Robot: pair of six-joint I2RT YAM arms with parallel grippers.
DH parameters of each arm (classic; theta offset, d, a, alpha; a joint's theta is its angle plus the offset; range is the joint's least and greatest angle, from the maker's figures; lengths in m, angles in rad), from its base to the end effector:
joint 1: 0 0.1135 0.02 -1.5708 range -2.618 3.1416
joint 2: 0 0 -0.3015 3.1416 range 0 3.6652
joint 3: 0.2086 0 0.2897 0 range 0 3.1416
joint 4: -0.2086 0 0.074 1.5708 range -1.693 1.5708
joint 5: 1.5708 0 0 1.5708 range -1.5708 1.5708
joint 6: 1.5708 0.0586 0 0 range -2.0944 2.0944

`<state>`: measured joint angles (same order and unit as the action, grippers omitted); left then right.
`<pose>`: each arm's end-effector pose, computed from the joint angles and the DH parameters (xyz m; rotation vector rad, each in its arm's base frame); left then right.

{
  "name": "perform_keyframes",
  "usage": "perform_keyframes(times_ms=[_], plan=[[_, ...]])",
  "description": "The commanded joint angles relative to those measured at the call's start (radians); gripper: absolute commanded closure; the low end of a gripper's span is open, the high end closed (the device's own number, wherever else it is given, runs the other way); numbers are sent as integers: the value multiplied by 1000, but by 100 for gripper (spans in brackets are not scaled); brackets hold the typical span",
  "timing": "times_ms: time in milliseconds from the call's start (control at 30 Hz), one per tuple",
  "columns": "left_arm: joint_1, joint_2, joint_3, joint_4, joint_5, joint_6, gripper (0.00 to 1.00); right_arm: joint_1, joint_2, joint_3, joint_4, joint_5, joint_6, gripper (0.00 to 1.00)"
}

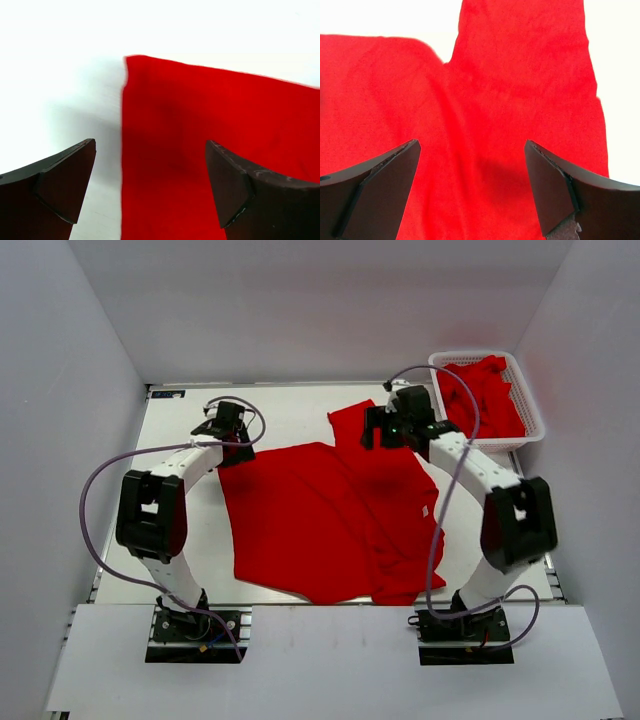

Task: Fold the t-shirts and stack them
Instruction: Flatten out the tshirt

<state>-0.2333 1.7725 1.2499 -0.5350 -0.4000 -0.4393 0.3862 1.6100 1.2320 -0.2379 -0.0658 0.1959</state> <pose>0.4127 -0.0746 0.2079 -0.3922 2.4915 0.2639 0.3927 0.1638 0.2894 -0.2478 2.1997 0.3984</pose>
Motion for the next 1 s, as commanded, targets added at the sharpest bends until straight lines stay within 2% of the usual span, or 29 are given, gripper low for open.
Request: perform_keyframes(times_ms=[0,33,133,300,433,467,533,567,733,833,967], plan=[[38,-68,16,-8,-20,-35,0,-7,184,122,2,60,-46,10],[49,-68,7,-8,2,-35,0,-9,220,220,-58,46,-36,10],[58,-68,6,1,29,-35,0,-9,346,276,-87,18,-29,10],[78,-59,6,13,69,-35,0,-23,409,210,-83,35,17,10],[78,-70,-12,47,104,-15,0,-41,332,60,-51,60,53,10],[87,-70,-23,64,119,-3,0,-41,315,-31,-44,60,71,10],[88,-81,-35,84,160,25,0,-46,251,-95,-41,55,76,10],[88,-81,-35,102,173,34,0,-44,214,-191,-44,61,97,10],[88,-79,-46,124,202,70,0,-44,79,-405,-46,90,158,10],[88,-54,-46,136,236,89,0,-35,-19,-440,-40,84,148,10],[88,-1,-1,155,262,90,0,-40,-84,-387,-35,107,100,10]])
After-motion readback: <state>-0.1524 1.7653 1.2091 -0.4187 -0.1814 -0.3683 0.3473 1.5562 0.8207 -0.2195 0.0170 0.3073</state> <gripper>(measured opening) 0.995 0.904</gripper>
